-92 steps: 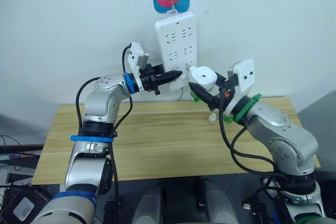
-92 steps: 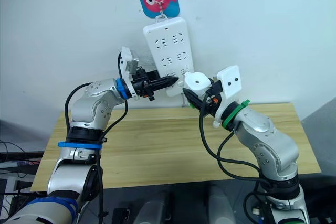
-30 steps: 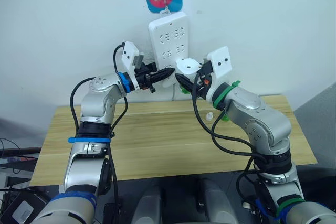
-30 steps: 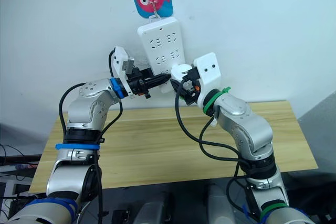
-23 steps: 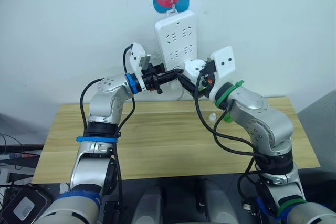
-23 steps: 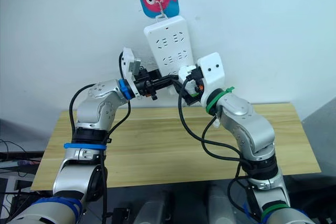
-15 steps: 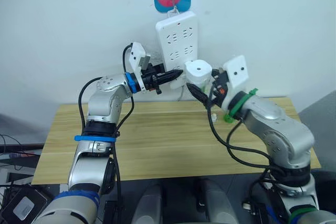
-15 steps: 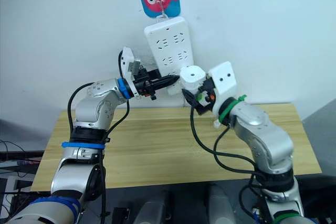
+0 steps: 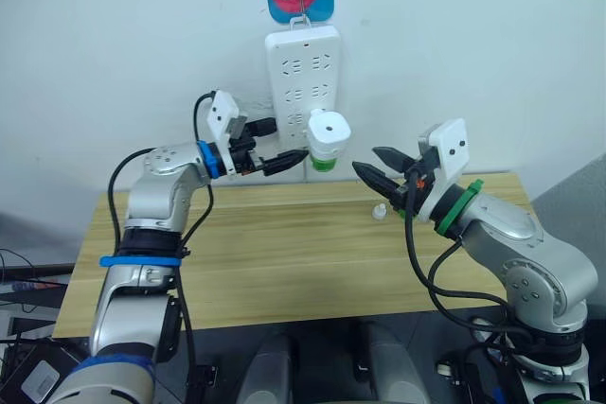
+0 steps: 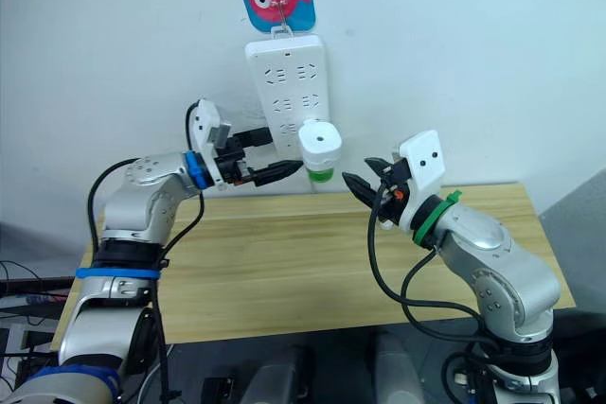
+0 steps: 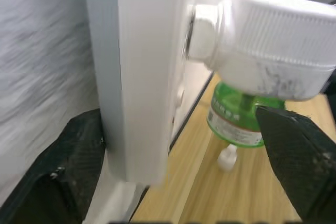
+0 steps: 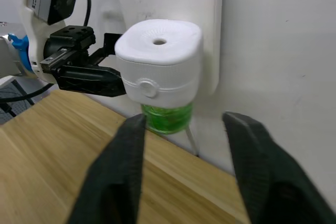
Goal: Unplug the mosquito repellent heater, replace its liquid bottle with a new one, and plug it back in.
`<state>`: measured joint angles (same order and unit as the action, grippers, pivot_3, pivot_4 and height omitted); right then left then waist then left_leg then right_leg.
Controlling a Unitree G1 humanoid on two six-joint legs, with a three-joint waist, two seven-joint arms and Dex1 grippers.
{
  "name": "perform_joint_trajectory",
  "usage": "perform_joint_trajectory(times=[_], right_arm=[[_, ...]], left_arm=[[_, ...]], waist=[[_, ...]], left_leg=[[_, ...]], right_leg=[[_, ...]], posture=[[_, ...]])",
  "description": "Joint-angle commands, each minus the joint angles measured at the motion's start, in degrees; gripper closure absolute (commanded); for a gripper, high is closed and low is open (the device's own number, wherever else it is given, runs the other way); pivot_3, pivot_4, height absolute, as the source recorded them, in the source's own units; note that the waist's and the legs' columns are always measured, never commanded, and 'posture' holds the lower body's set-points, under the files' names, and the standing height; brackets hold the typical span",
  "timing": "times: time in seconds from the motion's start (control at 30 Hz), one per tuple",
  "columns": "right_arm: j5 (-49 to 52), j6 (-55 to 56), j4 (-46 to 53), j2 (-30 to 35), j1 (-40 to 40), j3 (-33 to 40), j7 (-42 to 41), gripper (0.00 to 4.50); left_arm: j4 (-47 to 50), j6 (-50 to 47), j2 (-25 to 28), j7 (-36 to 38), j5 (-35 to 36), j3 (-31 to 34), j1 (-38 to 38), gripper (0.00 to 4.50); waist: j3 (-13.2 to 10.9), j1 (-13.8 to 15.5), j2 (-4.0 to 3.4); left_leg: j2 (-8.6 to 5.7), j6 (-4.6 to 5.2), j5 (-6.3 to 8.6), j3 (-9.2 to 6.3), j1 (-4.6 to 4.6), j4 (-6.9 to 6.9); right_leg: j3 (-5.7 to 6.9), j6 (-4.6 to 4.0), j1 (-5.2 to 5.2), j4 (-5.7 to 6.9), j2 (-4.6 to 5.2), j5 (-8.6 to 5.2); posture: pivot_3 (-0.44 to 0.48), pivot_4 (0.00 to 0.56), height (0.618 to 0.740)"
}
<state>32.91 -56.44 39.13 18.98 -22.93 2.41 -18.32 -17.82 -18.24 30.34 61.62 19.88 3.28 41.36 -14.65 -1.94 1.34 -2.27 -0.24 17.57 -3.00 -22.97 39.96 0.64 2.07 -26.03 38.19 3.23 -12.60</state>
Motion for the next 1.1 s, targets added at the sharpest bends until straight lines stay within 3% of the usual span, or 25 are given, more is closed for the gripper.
perform_joint_trajectory(times=[0.03,0.1,0.13,0.27,0.43,1.1], right_arm=[[0.8,2.9,0.8,-0.6,-0.1,-2.2,-1.3,3.63],[0.6,3.5,0.4,-0.6,-0.1,-3.0,-1.7,4.38],[0.3,4.1,-0.1,-0.7,-0.4,-4.0,-2.0,4.45],[-1.5,6.6,-4.2,-2.3,-2.5,-7.4,-2.0,4.45],[-3.9,8.7,-7.5,-3.3,-3.9,-8.6,-1.2,4.45],[-4.7,8.8,-10.4,-6.6,-6.9,-11.0,-2.2,4.45]], left_arm=[[6.4,-1.3,2.6,0.5,1.9,1.9,-2.3,0.00],[8.5,-2.4,3.2,0.5,2.7,2.0,-3.3,0.00],[11.2,-4.4,3.8,1.0,4.1,2.1,-4.1,0.00],[23.4,-13.5,6.6,2.5,10.5,1.8,-8.2,0.00],[31.0,-19.7,8.5,1.3,15.4,2.3,-9.2,0.00],[30.4,-19.7,9.4,-0.2,15.5,1.3,-8.2,0.00]], waist=[[0.0,0.0,0.00],[0.0,0.1,0.00],[0.0,0.2,0.00],[0.0,0.2,0.01],[0.0,0.4,0.01],[0.0,0.3,0.01]], left_leg=[[0.00,0.00,0.00,0.00,0.00,0.01],[-0.01,0.00,0.00,0.00,0.00,0.01],[-0.01,0.00,0.00,0.00,0.00,0.01],[-0.02,-0.01,0.00,-0.02,0.00,0.02],[-0.01,-0.02,-0.01,-0.06,0.00,0.02],[-0.01,-0.02,-0.01,-0.04,0.02,0.02]], right_leg=[[0.00,0.00,0.00,-0.01,0.00,0.00],[0.00,0.00,0.00,-0.01,0.01,0.00],[0.00,0.00,0.00,-0.01,0.00,0.00],[-0.01,0.00,0.03,-0.03,0.02,0.00],[-0.01,0.00,0.04,-0.02,0.03,0.00],[0.00,0.00,0.02,-0.01,0.02,0.00]], posture=[[-0.011,0.223,0.740],[-0.011,0.223,0.740],[-0.001,0.221,0.740],[0.016,0.221,0.740],[0.022,0.221,0.740],[0.026,0.230,0.740]])
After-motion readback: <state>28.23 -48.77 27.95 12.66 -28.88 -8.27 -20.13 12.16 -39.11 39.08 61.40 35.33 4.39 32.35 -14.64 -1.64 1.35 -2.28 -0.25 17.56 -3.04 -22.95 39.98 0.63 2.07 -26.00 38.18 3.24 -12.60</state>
